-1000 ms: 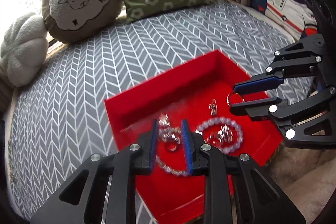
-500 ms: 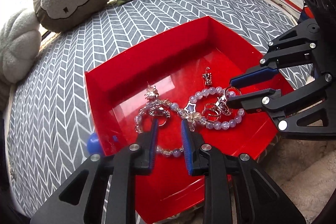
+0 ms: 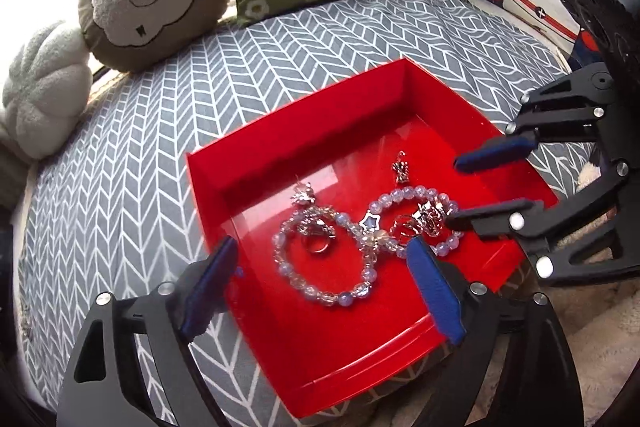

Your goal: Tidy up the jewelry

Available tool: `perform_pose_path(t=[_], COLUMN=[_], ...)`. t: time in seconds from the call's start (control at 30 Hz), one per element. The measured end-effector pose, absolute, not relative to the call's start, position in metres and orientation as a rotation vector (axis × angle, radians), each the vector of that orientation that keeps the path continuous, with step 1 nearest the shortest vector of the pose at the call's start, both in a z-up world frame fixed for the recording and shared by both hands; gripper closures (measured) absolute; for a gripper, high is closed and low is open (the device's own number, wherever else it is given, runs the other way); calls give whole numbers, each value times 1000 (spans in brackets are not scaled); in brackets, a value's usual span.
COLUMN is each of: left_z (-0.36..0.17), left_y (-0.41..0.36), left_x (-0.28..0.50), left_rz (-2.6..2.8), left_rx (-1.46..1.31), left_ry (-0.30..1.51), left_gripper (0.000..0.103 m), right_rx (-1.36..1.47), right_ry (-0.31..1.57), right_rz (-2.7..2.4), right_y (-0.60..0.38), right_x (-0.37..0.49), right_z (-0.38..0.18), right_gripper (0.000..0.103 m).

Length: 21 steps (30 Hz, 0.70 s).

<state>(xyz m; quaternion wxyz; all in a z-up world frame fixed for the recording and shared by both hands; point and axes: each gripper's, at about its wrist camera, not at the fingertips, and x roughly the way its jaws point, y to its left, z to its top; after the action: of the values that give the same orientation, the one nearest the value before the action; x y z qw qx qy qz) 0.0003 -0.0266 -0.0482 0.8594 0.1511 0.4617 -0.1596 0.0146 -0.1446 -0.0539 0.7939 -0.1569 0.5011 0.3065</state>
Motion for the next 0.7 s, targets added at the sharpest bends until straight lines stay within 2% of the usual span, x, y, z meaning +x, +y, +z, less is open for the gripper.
perform_pose_path(t=[0.03,0.63,0.7], left_z=[-47,-39,-37], left_y=[-25,-27,-26], left_x=[0,-5,-6], left_rz=[-334,-326,-324], left_rx=[312,307,305], left_ry=[966,939,935], left_gripper=[21,19,18], right_rx=[-340,-337,-333], right_ry=[1057,1032,1030], right_rz=[650,664,662], right_y=[-146,-145,-147], right_x=[13,4,5], right_z=[-51,-41,-39], right_gripper=[49,49,43])
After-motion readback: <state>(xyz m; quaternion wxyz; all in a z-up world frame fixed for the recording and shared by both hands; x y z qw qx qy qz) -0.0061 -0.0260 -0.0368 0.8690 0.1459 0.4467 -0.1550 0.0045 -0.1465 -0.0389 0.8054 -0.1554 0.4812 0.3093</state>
